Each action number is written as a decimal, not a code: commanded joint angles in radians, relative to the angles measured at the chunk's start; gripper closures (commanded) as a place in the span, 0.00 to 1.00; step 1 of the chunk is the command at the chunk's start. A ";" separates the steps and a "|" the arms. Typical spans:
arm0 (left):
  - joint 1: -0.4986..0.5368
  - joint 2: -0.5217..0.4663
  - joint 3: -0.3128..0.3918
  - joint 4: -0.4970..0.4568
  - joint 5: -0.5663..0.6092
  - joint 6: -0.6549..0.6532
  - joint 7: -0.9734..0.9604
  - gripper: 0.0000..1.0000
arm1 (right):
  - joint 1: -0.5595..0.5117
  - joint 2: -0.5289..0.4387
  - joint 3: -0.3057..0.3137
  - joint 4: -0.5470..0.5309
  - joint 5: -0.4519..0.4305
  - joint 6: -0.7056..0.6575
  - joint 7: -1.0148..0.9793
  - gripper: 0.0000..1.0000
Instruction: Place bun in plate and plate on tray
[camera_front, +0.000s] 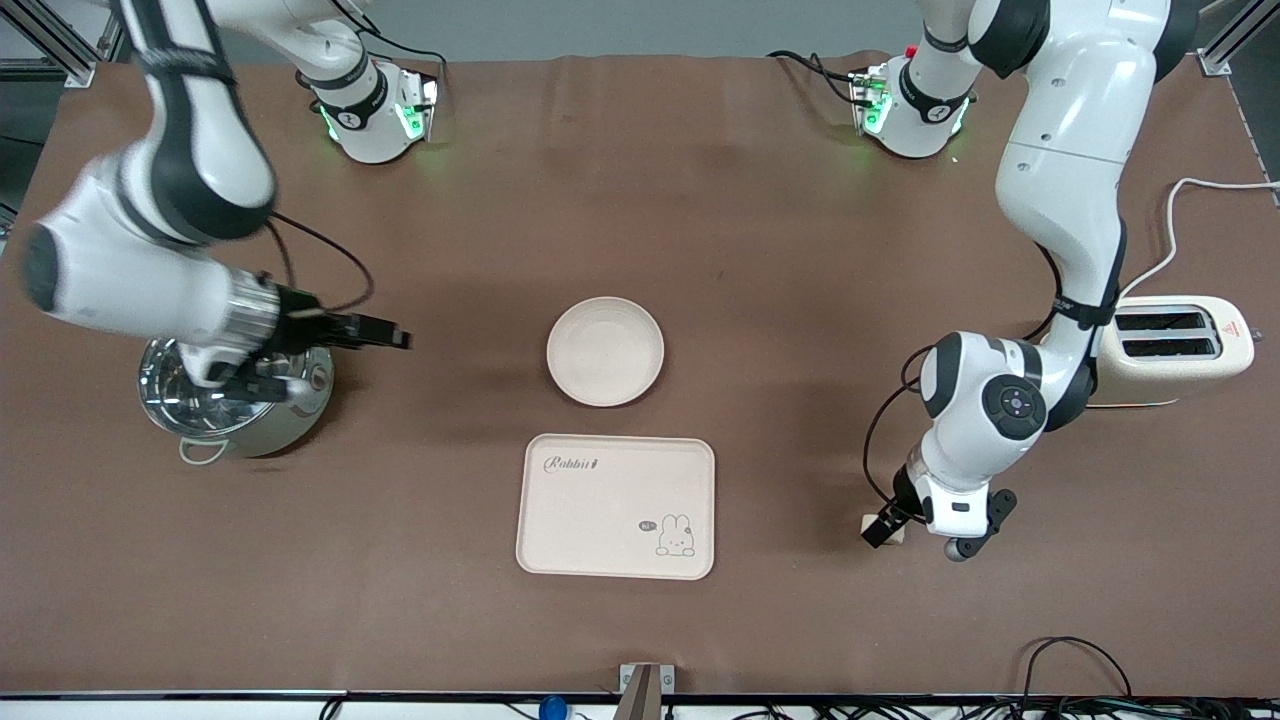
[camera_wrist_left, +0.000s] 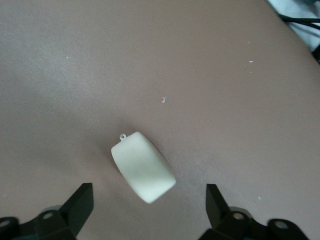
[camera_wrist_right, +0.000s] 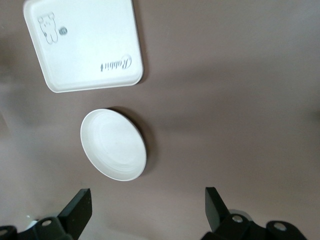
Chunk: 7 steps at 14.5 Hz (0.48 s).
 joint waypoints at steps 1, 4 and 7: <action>0.000 0.047 0.004 0.029 0.001 0.047 -0.003 0.18 | 0.103 0.041 -0.008 -0.105 0.099 0.171 0.008 0.00; 0.002 0.082 0.006 0.041 0.001 0.071 0.007 0.44 | 0.252 0.123 -0.008 -0.164 0.191 0.398 0.008 0.00; -0.014 0.065 0.004 0.048 0.006 0.061 -0.005 0.82 | 0.343 0.213 -0.008 -0.153 0.222 0.534 -0.004 0.00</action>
